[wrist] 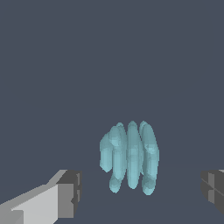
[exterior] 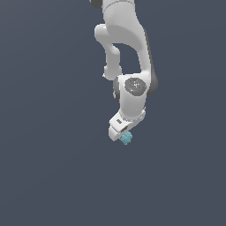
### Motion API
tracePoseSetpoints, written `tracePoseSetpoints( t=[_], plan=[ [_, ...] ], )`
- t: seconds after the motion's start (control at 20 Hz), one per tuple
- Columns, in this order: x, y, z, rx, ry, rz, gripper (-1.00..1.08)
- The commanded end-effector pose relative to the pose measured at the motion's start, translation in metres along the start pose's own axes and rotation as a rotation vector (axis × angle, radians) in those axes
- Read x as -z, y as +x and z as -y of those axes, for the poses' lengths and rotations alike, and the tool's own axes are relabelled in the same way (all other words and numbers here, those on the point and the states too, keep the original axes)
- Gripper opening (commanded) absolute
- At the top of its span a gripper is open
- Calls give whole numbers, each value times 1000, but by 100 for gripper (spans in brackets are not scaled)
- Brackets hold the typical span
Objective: Pick up the object and move it to a goal position.
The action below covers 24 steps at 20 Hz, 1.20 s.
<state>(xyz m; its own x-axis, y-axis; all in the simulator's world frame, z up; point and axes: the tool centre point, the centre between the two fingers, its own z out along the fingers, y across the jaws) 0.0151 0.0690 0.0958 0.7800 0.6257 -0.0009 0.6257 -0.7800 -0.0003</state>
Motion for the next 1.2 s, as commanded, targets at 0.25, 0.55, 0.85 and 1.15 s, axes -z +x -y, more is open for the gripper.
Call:
tracePoseSetpoints(
  t=[0.25, 0.55, 0.85, 1.15],
  plan=[
    [-10, 0, 0, 1, 0, 0, 100],
    [-40, -1, 1, 5, 0, -1, 100],
    [-50, 1, 0, 6, 0, -1, 100],
    [-50, 1, 0, 6, 0, -1, -100]
  ],
)
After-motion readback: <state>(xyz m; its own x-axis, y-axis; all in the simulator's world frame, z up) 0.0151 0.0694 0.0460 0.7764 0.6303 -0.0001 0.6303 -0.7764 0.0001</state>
